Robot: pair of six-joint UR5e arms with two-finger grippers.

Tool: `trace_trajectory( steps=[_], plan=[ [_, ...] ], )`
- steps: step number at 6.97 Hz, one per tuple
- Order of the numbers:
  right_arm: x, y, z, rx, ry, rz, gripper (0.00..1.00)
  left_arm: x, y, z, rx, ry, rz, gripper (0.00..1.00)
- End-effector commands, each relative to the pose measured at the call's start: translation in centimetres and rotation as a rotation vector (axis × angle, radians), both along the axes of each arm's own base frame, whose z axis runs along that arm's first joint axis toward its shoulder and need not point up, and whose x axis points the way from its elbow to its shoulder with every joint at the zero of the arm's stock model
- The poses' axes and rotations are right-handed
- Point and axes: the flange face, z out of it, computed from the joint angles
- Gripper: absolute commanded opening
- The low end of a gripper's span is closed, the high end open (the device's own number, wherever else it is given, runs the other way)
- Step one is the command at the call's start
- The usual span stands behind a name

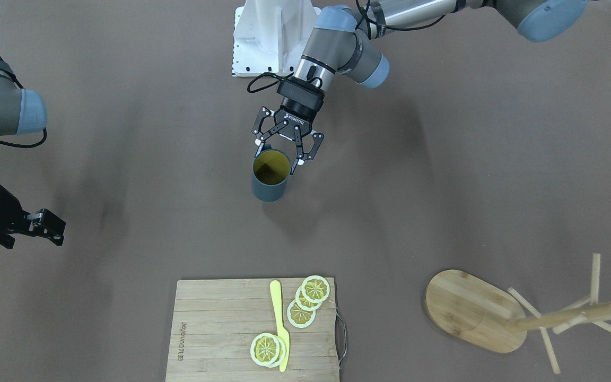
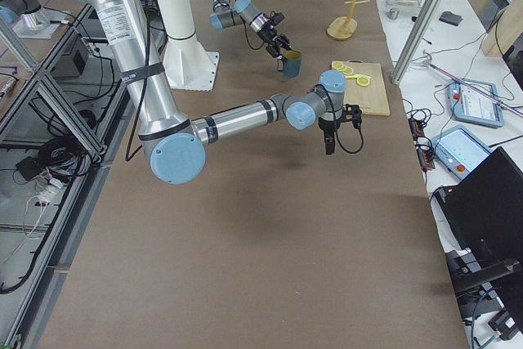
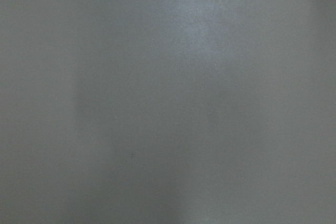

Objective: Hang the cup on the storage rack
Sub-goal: 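Close the left gripper on the mug rim and lift the mug, then carry the mug with the left gripper up to the wooden rack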

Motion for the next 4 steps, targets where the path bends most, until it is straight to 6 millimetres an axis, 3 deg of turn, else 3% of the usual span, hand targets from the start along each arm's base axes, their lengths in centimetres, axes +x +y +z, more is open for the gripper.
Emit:
trace_trajectory(
  steps=[1,2,3,4],
  plan=[
    [0.1,0.1,0.2,-0.002,0.002,0.003,1.00,-5.5,-6.3,-0.5,-0.045,0.122,0.059,0.00],
    [0.1,0.2,0.4,-0.005,0.005,0.004,1.00,-8.8,-9.8,0.0,-0.104,0.167,0.090,0.00],
    [0.2,0.2,0.6,-0.006,0.007,0.001,1.00,-12.6,-12.4,2.7,-0.160,0.183,0.135,0.00],
    [0.2,0.3,0.6,-0.002,0.006,-0.006,1.00,-15.8,-13.9,5.7,-0.210,0.226,0.141,0.00]
  ],
)
